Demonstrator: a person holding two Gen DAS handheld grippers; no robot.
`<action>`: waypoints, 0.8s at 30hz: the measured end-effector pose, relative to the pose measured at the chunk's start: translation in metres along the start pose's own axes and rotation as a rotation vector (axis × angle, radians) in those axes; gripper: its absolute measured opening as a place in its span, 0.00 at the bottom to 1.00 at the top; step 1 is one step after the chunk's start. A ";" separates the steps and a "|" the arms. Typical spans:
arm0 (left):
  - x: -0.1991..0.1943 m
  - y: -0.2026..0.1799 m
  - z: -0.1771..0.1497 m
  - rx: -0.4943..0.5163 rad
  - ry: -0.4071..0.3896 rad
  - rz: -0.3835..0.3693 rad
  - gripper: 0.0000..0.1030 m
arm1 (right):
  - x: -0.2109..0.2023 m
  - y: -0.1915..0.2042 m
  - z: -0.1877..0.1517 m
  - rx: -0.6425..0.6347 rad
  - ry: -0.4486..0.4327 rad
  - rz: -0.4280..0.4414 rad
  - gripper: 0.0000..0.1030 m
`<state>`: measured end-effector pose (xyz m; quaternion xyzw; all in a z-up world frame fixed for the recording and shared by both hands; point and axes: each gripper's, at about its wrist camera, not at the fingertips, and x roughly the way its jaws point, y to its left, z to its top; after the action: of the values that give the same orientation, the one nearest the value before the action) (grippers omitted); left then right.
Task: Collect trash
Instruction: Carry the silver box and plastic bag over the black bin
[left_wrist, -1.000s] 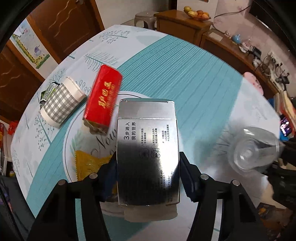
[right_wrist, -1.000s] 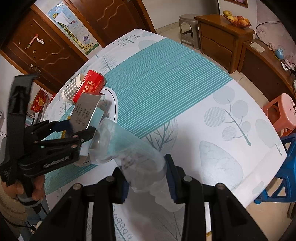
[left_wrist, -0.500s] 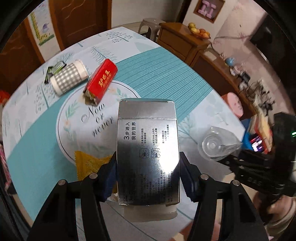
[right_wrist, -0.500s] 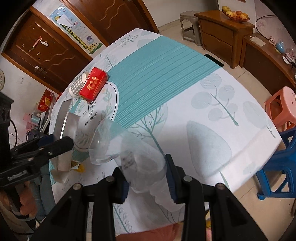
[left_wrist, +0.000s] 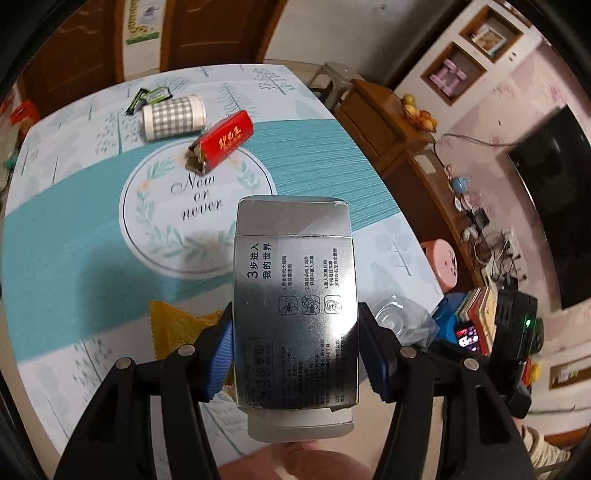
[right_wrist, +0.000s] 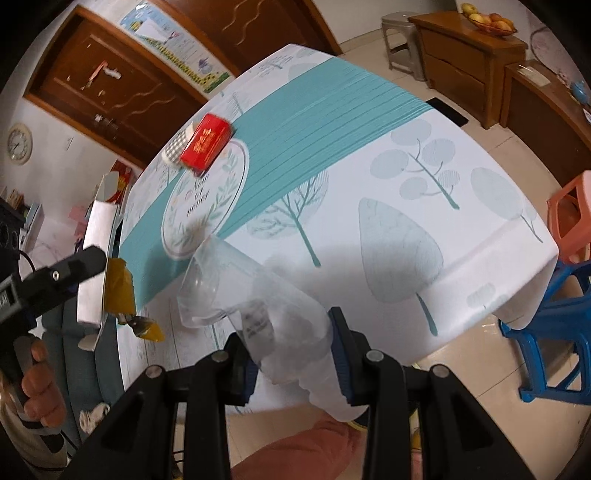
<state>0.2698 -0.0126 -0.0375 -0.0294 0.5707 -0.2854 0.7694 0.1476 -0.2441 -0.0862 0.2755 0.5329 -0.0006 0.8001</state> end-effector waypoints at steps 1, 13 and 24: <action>0.000 -0.002 -0.003 -0.008 -0.002 -0.002 0.57 | -0.001 -0.001 -0.002 -0.007 0.003 0.003 0.33; -0.014 -0.065 -0.075 -0.015 -0.055 0.014 0.57 | -0.033 -0.039 -0.048 -0.043 0.029 0.056 0.33; 0.008 -0.119 -0.164 -0.035 -0.020 0.022 0.57 | -0.045 -0.097 -0.109 -0.019 0.160 0.059 0.33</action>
<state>0.0763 -0.0700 -0.0571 -0.0398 0.5681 -0.2667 0.7775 0.0063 -0.2912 -0.1209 0.2829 0.5868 0.0502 0.7571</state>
